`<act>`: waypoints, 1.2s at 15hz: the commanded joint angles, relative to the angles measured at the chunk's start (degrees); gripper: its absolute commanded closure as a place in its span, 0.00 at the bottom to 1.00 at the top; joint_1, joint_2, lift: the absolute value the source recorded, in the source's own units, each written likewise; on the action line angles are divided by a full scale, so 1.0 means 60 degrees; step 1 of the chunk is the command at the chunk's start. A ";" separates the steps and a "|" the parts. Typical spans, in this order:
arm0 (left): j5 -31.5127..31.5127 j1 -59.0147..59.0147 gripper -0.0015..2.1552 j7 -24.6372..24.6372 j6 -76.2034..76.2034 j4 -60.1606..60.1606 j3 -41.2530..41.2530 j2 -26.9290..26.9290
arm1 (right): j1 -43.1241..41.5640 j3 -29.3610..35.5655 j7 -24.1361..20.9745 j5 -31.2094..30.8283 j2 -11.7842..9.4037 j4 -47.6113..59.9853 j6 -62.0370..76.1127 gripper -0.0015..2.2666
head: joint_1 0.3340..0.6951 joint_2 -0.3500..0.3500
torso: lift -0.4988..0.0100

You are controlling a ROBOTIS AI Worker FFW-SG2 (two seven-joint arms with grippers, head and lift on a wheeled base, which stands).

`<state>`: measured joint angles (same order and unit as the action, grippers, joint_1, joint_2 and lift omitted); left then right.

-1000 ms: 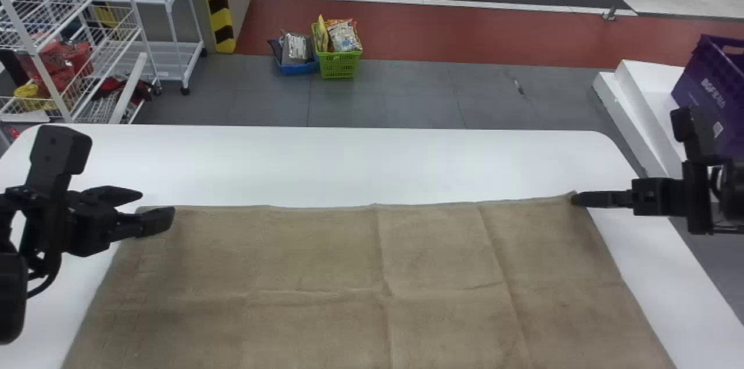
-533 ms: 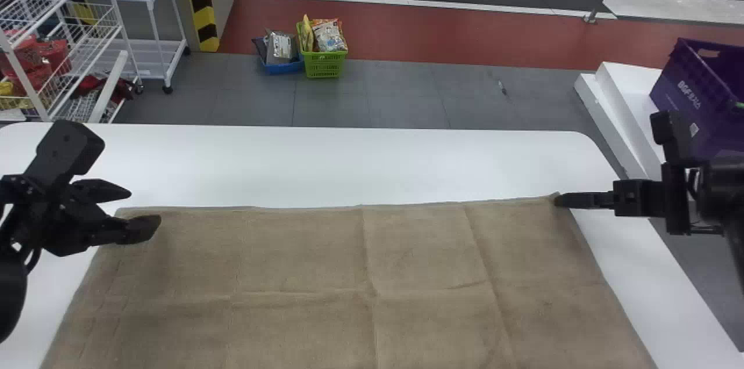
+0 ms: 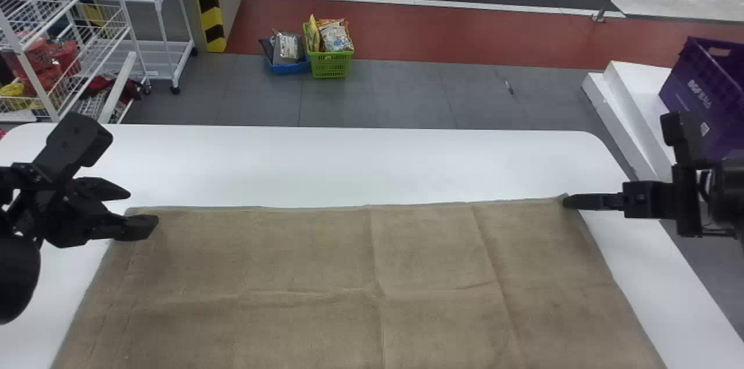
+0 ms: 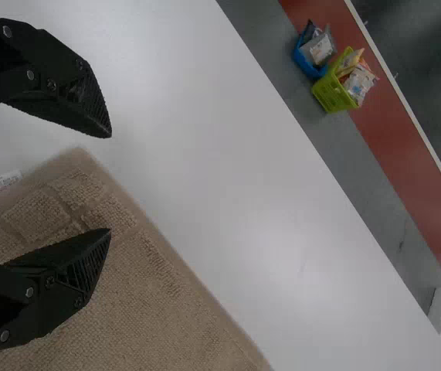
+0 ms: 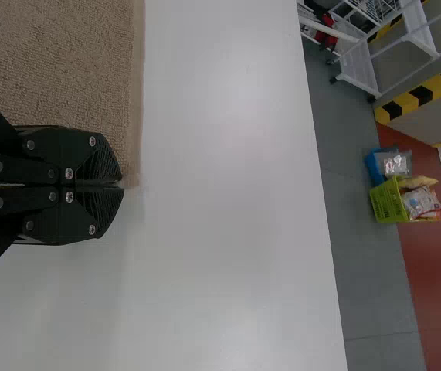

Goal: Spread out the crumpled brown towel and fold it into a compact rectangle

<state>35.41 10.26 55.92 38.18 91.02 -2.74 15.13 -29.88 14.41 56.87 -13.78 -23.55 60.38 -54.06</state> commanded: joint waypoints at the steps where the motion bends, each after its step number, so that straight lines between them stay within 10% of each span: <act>1: 0.0061 0.0135 0.28 0.0084 0.0075 -0.0215 0.0178 0.0070 | 0.0000 0.0000 0.0000 0.0012 -0.0001 0.0000 0.0022 0.55 | 1.00 0.33 | 0.73; 8: 0.0061 0.0003 0.61 0.0054 0.0310 -0.0098 0.0222 0.0070 | 0.0000 0.0015 0.0000 0.0012 -0.0001 0.0000 0.0051 0.55 | 1.00 0.33 | 0.73; 18: -0.1155 -0.1960 0.61 -0.0854 -0.0013 0.2232 -0.1023 -0.0003 | 0.1142 0.0161 0.1215 0.0187 -0.0045 0.1773 0.0198 0.55 | 1.00 0.36 | 0.73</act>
<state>29.66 -0.66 51.20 38.75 103.66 -8.16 15.20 -24.49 15.14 63.22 -12.67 -23.78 68.46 -53.30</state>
